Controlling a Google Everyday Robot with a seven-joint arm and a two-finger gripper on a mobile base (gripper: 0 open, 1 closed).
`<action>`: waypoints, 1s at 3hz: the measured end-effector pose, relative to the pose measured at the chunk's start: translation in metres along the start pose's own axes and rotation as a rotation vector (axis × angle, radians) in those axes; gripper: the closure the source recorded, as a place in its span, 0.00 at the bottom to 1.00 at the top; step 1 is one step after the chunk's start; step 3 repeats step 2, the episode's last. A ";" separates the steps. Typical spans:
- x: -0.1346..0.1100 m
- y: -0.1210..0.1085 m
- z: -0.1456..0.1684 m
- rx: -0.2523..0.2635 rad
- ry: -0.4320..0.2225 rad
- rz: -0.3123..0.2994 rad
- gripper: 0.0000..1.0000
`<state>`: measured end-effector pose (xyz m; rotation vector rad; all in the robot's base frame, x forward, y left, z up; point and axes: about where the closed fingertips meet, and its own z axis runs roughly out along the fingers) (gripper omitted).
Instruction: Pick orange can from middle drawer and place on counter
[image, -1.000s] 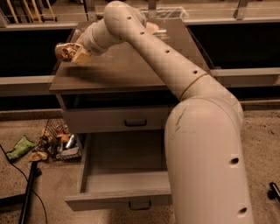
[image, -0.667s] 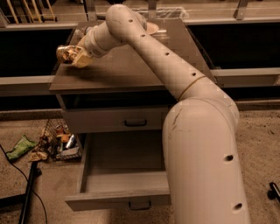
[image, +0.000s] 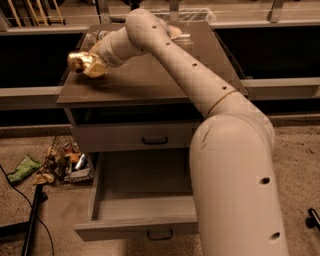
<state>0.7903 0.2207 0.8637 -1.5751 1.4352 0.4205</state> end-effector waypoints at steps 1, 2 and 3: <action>-0.007 0.001 -0.007 0.014 -0.027 -0.012 0.00; -0.026 0.001 -0.029 0.046 -0.090 -0.058 0.00; -0.026 0.001 -0.029 0.046 -0.090 -0.058 0.00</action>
Offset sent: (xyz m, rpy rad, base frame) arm -0.0288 -0.0200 0.0618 0.1218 -0.1515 0.0462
